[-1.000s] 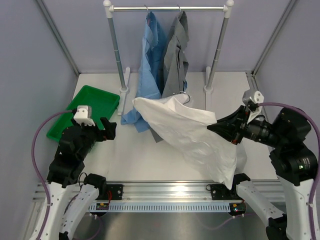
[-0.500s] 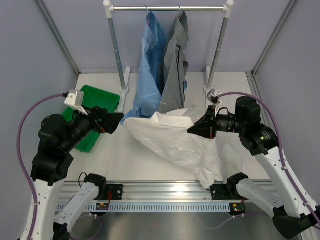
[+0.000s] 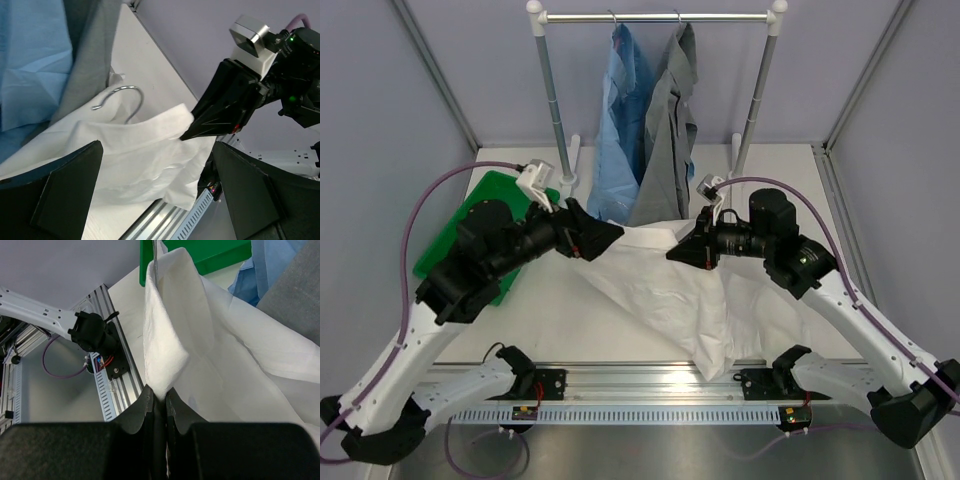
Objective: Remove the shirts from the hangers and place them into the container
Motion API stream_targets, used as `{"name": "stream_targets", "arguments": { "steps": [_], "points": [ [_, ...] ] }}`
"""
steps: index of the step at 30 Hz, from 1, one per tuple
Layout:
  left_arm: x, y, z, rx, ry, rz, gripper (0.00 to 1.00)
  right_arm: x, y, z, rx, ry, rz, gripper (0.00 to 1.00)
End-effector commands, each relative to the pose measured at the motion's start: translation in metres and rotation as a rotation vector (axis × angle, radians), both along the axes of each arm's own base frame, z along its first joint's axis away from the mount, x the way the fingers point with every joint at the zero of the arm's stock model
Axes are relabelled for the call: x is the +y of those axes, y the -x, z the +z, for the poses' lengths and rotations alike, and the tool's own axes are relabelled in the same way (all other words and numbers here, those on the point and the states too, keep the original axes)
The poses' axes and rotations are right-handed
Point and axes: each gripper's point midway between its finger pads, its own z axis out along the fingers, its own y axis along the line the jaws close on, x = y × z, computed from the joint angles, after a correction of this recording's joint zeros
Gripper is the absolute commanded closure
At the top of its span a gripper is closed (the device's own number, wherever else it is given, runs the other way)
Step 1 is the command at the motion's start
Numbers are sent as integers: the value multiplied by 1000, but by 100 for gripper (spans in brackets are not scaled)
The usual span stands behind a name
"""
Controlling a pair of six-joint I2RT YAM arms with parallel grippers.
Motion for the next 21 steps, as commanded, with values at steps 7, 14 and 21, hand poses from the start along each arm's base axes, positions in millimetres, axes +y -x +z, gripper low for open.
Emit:
{"name": "stream_targets", "arguments": {
  "steps": [7,14,21],
  "points": [
    [-24,-33,7,-96,-162,211,7,28,-1,16,-73,-55,25,100],
    [-20,-48,-16,-72,-305,311,12,32,5,15,-76,-53,42,100],
    [-26,-57,-24,-76,-318,332,25,35,7,12,-80,-47,52,100]
  ]
}}
